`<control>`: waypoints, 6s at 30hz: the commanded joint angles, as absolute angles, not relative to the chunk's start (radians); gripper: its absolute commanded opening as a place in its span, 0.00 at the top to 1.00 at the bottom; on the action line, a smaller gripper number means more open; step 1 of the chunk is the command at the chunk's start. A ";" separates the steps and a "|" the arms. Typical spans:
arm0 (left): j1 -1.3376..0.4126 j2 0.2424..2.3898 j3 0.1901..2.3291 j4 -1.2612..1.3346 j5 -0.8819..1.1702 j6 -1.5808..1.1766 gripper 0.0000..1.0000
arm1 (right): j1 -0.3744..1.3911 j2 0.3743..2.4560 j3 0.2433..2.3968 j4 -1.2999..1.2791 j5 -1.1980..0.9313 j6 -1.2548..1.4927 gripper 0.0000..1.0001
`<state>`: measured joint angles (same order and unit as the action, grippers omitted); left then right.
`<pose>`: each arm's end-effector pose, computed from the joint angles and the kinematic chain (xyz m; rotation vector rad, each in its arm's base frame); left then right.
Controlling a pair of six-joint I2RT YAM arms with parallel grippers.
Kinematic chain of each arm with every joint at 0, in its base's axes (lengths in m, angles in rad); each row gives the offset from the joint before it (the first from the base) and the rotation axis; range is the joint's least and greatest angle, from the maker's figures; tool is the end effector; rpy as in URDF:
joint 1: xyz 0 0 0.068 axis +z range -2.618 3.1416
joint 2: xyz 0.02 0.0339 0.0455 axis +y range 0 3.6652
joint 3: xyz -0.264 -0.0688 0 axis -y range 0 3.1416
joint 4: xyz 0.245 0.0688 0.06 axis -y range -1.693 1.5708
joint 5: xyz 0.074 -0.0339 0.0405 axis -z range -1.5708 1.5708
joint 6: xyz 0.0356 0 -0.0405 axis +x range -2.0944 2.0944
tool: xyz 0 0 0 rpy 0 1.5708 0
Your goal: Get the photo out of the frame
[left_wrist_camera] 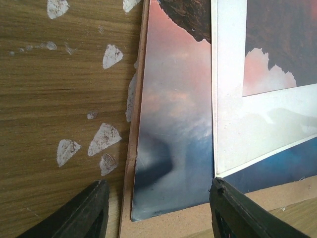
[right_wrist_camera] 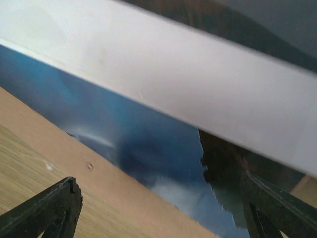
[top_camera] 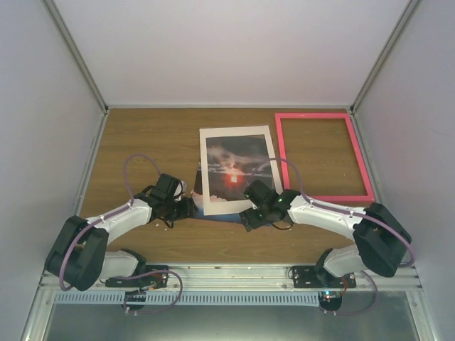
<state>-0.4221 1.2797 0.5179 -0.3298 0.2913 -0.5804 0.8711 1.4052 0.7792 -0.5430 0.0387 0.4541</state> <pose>0.1899 -0.0965 0.1448 -0.1205 2.7789 -0.6839 0.1640 0.1927 0.1781 -0.5658 2.7272 0.3064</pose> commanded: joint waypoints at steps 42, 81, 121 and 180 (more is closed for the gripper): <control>-0.417 1.324 0.509 -0.230 0.275 -0.667 0.44 | 0.471 1.536 0.844 -0.375 -0.084 0.333 0.14; -0.403 1.336 0.436 -0.137 0.388 -0.693 0.48 | 0.626 1.626 0.806 -0.354 -0.203 0.402 0.15; -0.393 1.340 0.453 -0.165 0.378 -0.670 0.48 | 0.609 1.603 0.821 -0.444 0.043 0.445 0.12; -0.098 1.325 0.222 0.231 0.611 -0.819 0.46 | 0.617 1.631 0.755 -0.302 -0.182 0.420 0.13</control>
<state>-0.1139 1.3251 0.2668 0.2527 0.6380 -0.7982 0.6064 1.5902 0.7975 -0.2821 -0.1406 0.4194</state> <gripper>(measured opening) 0.541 0.867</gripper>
